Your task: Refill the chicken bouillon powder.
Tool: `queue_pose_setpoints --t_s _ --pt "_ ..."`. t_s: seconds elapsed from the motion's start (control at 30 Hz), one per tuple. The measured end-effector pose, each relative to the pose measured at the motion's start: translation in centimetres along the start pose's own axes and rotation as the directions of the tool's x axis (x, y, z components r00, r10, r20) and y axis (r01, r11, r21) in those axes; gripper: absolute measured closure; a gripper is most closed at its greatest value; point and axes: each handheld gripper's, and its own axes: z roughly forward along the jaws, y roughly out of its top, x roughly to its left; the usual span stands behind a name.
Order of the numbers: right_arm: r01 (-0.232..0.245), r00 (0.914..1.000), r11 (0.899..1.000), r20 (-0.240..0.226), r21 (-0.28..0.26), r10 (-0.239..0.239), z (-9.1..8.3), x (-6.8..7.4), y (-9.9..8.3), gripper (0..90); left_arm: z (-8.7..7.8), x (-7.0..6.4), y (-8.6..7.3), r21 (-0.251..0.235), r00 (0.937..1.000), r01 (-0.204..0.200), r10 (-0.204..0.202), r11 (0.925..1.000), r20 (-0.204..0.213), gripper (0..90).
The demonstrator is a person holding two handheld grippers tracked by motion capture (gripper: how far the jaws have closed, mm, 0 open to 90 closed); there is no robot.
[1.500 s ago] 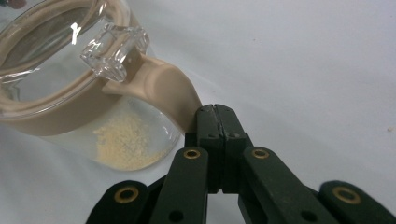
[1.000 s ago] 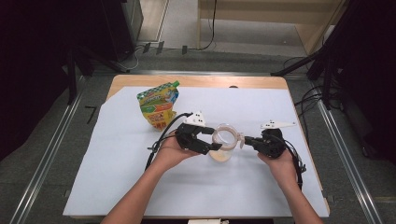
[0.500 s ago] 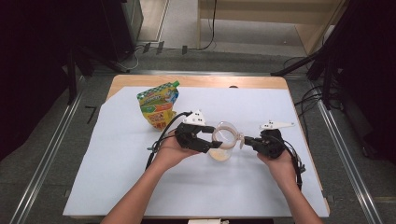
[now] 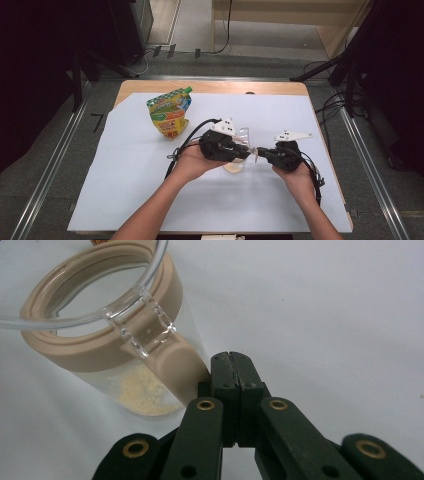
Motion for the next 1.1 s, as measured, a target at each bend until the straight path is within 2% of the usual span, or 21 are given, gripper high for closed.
queue_pose_setpoints --t_s 0.1,0.17,0.23,0.33,0.43,0.53,0.57,0.67,0.7,0.73,0.77,0.8,0.83,0.87,0.93,0.97,1.0,1.03,1.07,1.1 --pt "-0.003 1.0000 1.000 -0.003 -0.003 0.003 0.0 0.0 0.0 90.0 1.0 -0.4 1.3 0.027 0.9998 -0.011 0.011 0.9996 0.018 80.1" --pt "-0.005 1.0000 1.000 -0.002 -0.005 0.005 0.0 0.0 -0.1 90.0 1.3 -0.5 1.5 0.036 0.9996 -0.006 0.005 0.9993 0.028 79.1" --pt "-0.007 1.0000 1.000 -0.005 -0.004 0.007 -0.1 0.0 -0.1 90.0 2.0 -0.2 2.0 0.070 0.9990 0.014 -0.017 0.9974 0.042 75.4" --pt "-0.004 0.9999 1.000 -0.013 -0.008 0.003 -0.4 -0.1 -0.1 90.0 1.9 0.0 2.1 0.075 0.9972 0.031 -0.036 0.9967 0.066 70.8" --pt "-0.028 0.9996 0.999 -0.007 -0.031 0.028 -1.4 -0.3 -0.3 90.0 1.0 -0.1 2.0 0.067 0.9964 0.043 -0.047 0.9968 0.071 64.8" --pt "-0.029 0.9996 0.999 0.004 -0.032 0.029 -2.1 -0.3 -0.6 90.0 0.0 0.0 1.8 0.061 0.9964 0.050 -0.054 0.9969 0.065 61.2" --pt "-0.021 0.9998 0.999 0.006 -0.031 0.021 -2.9 0.0 -1.0 90.0 -0.8 0.2 1.4 0.056 0.9963 0.062 -0.065 0.9965 0.057 58.3" --pt "-0.024 0.9997 0.999 -0.004 -0.025 0.024 -3.3 0.5 -1.3 88.7 -1.7 0.5 0.9 0.048 0.9953 0.086 -0.088 0.9952 0.040 54.7" --pt "-0.009 0.9998 0.999 -0.018 -0.030 0.009 -3.8 1.3 -1.8 85.2 -2.3 0.9 0.5 0.042 0.9945 0.098 -0.100 0.9943 0.031 54.7" --pt "-0.003 0.9999 1.000 -0.016 -0.026 0.002 -3.8 1.6 -1.9 83.3 -3.2 1.4 -0.2 0.033 0.9919 0.124 -0.125 0.9917 0.020 54.8" --pt "-0.003 0.9999 1.000 -0.016 -0.026 0.002 -3.8 1.6 -1.9 83.3 -3.2 1.4 -0.2 0.033 0.9919 0.124 -0.125 0.9917 0.020 55.5" --pt "0.004 0.9996 1.000 -0.028 -0.013 -0.004 -3.9 2.2 -2.3 80.3 -4.0 2.0 -0.9 0.019 0.9866 0.162 -0.162 0.9867 0.022 54.8" --pt "0.005 0.9993 1.000 -0.038 -0.015 -0.005 -3.9 2.4 -2.5 78.6 -4.0 2.0 -0.9 0.019 0.9866 0.162 -0.162 0.9867 0.022 53.8" --pt "-0.001 0.9982 1.000 -0.060 -0.015 0.000 -3.9 2.6 -2.6 76.3 -4.9 2.4 -1.6 0.000 0.9836 0.180 -0.180 0.9836 -0.002 52.5" --pt "0.001 0.9955 1.000 -0.095 -0.011 -0.002 -3.8 3.3 -2.9 71.3 -5.6 2.9 -2.0 0.011 0.9799 0.198 -0.198 0.9801 -0.025 50.8" --pt "0.001 0.9955 1.000 -0.095 -0.011 -0.002 -3.8 3.3 -2.9 71.3 -5.6 2.9 -2.0 0.011 0.9799 0.198 -0.198 0.9801 -0.025 49.5" --pt "0.010 0.9942 1.000 -0.107 -0.012 -0.011 -3.7 3.7 -3.1 68.6 -6.0 3.1 -2.2 0.010 0.9779 0.205 -0.204 0.9788 -0.044 49.5" --pt "0.042 0.9913 0.999 -0.125 -0.006 -0.042 -3.3 4.7 -3.4 65.5 -6.9 3.5 -2.7 -0.009 0.9752 0.214 -0.215 0.9767 -0.055 48.4" --pt "0.042 0.9913 0.999 -0.125 -0.006 -0.042 -3.3 4.7 -3.4 65.5 -6.9 3.5 -2.7 -0.009 0.9752 0.214 -0.215 0.9767 -0.055 48.4" --pt "0.067 0.9888 0.998 -0.134 0.012 -0.065 -2.9 5.5 -3.5 63.5 -7.3 3.8 -3.0 -0.015 0.9719 0.229 -0.229 0.9733 -0.053 47.2"
